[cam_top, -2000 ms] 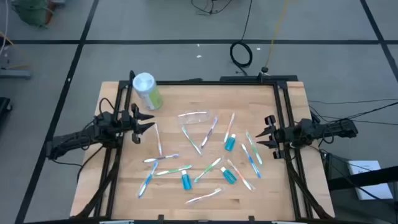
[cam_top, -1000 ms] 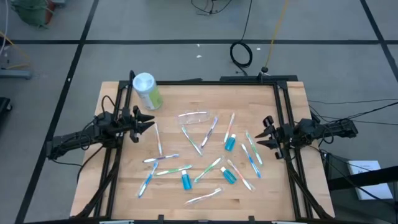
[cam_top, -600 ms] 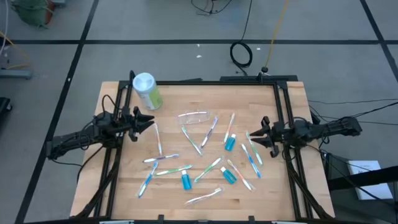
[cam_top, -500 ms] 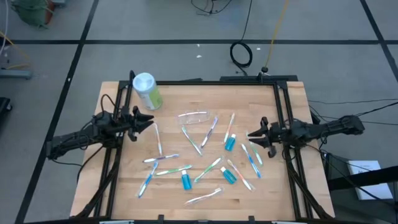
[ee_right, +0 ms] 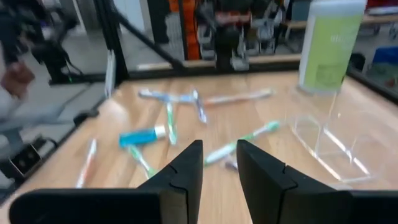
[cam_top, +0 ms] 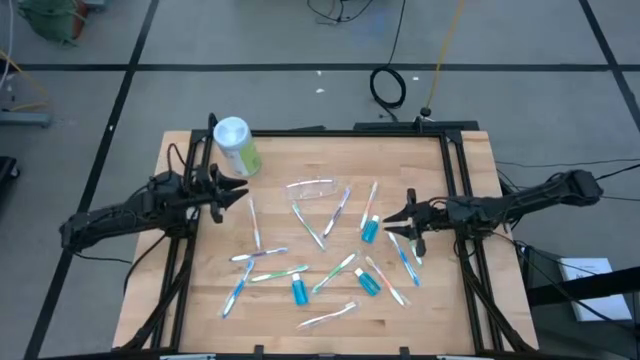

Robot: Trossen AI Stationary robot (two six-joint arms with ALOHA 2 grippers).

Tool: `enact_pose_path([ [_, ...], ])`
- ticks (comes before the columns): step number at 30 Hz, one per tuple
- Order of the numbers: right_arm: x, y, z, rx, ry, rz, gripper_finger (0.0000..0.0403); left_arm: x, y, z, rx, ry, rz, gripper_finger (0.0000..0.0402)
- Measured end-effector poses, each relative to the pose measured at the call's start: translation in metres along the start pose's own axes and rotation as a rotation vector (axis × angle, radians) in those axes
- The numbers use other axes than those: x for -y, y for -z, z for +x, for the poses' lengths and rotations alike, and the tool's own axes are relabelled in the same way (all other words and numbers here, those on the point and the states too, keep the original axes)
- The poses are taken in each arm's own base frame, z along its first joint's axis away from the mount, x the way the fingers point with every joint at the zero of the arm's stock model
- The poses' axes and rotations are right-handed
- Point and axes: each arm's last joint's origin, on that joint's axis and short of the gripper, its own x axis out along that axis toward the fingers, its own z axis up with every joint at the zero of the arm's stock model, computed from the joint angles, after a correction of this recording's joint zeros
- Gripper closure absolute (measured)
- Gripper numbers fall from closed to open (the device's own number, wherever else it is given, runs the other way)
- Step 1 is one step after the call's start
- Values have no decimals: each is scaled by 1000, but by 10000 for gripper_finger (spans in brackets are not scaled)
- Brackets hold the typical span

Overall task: Pick & Place toothbrushing station
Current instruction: Put the purple toothbrush into the transparent organizer

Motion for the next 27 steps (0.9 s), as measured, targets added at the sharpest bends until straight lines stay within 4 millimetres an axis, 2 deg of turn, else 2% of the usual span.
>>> enact_pose_path([
  [4,-2,-6,10,-22,3,4,314,2,-10,15,-109,-42,31,249],
  [7,-2,-2,16,-65,8,16,314,5,-17,30,-213,-54,72,249],
  [12,-2,2,19,-95,10,28,314,14,-19,56,-455,-39,179,249],
  [20,-2,3,19,-97,8,-56,314,24,-9,97,-731,-12,403,249],
  [22,-1,6,18,-106,7,-92,314,23,-2,104,-778,12,466,249],
  [27,0,12,17,-124,2,-192,314,19,13,115,-854,16,490,249],
])
